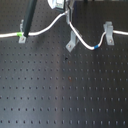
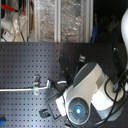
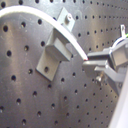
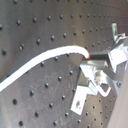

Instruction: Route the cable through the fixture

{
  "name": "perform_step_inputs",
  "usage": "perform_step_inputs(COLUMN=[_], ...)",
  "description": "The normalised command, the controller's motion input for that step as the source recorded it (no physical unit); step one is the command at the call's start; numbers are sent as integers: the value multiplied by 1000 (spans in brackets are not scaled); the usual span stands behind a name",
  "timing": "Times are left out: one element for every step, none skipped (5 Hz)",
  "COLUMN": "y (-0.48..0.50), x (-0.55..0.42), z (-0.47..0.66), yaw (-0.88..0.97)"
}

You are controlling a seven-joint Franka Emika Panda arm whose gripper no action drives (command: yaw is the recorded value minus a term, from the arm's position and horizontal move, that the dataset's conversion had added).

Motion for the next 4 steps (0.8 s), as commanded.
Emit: perform_step_inputs(y=[-1, -79, -7, 180], x=[6, 10, -11, -303], z=[268, 240, 0, 203], yaw=[-129, -180, 0, 0])
